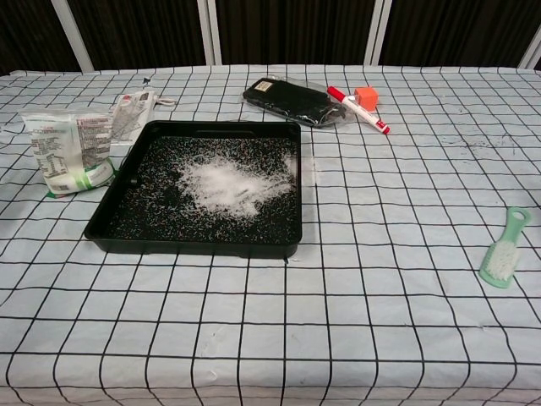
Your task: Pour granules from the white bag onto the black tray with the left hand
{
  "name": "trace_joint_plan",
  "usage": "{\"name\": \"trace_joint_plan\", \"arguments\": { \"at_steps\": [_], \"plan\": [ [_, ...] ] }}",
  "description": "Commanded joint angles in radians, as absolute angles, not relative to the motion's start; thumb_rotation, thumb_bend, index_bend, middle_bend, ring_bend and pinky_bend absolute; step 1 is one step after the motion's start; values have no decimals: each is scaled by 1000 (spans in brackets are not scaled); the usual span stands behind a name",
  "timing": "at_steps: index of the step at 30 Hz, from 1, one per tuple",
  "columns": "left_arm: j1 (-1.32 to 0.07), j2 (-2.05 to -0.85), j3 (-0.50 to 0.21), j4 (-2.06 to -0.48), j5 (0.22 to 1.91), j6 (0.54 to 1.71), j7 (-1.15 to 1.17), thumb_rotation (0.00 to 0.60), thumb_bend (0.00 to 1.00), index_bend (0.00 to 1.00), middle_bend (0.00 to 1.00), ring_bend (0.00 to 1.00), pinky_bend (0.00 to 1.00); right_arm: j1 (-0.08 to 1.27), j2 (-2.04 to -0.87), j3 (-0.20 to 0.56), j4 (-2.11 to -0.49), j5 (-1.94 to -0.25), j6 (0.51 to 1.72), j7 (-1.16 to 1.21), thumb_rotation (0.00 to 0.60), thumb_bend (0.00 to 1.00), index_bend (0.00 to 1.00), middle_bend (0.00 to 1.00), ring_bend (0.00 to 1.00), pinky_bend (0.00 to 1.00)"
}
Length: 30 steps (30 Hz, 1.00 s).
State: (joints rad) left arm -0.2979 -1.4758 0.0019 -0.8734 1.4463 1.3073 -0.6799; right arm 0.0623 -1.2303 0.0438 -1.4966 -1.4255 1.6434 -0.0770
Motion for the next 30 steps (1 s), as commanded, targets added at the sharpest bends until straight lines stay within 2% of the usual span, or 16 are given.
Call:
{"name": "trace_joint_plan", "arguments": {
  "at_steps": [1,16,30],
  "plan": [
    [-330,-1526,-7,-821,1451,1254,-738,600,289,120,107,21,122,57,-1227,50,-1500,-1432,1650,-72,600,122,165,103,143,305],
    [-464,-1698,-49,-668,1475,1123,-836,600,289,120,106,21,122,44,-1223,68,-1502,-1450,1644,-62,600,122,164,103,143,305],
    [-554,-1781,-56,-623,1507,1079,-908,600,290,121,122,39,158,41,-1223,72,-1504,-1462,1620,-53,600,124,164,103,143,306]
  ]
}}
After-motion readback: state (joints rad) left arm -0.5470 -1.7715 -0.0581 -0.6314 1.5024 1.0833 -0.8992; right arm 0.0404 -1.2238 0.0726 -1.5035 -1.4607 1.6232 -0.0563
